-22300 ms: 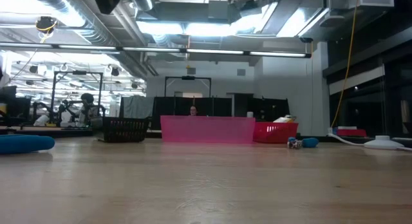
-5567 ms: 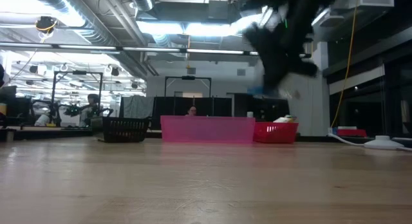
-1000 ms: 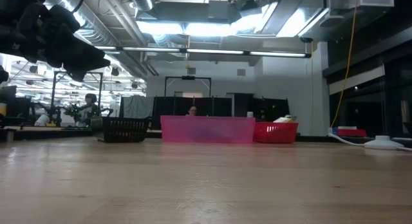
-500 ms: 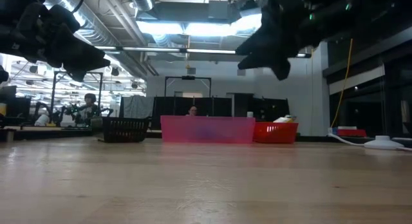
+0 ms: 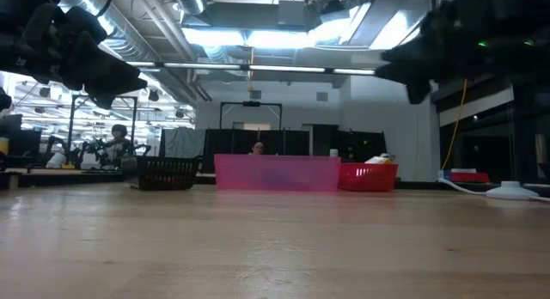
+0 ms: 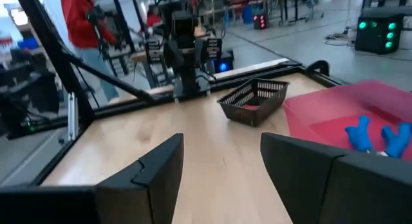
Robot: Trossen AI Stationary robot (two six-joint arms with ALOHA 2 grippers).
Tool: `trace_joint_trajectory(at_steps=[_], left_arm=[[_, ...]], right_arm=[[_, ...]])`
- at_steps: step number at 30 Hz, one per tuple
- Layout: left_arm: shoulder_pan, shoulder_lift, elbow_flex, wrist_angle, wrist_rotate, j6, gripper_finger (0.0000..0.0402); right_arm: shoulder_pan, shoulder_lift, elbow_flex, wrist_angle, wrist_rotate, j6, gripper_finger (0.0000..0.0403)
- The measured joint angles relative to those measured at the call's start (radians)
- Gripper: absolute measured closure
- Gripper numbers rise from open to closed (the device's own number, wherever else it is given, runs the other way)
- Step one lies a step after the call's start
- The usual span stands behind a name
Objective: Pick & Place School Supplies
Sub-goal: Return to Home Position
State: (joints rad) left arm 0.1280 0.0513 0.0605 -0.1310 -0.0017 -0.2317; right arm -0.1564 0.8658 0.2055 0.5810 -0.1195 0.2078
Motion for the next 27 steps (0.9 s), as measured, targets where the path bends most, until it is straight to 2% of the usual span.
trace_joint_trajectory(at_steps=[3, 7, 11, 18, 27], left_arm=[[0.000, 0.000, 0.000, 0.000, 0.000, 0.000, 0.0258], [0.000, 0.000, 0.000, 0.000, -0.001, 0.000, 0.0258], [0.000, 0.000, 0.000, 0.000, -0.002, 0.000, 0.0258], [0.000, 0.000, 0.000, 0.000, -0.002, 0.001, 0.0258], [0.000, 0.000, 0.000, 0.000, -0.002, 0.001, 0.0258]], right_arm=[[0.005, -0.129, -0.071, -0.035, 0.009, 0.020, 0.0191], [0.021, -0.248, -0.129, -0.163, 0.061, 0.016, 0.0191], [0.043, -0.352, -0.166, -0.216, 0.082, 0.009, 0.0191], [0.104, -0.512, -0.189, -0.462, 0.084, -0.003, 0.0191], [0.181, -0.768, -0.189, -0.503, 0.054, -0.115, 0.0191]])
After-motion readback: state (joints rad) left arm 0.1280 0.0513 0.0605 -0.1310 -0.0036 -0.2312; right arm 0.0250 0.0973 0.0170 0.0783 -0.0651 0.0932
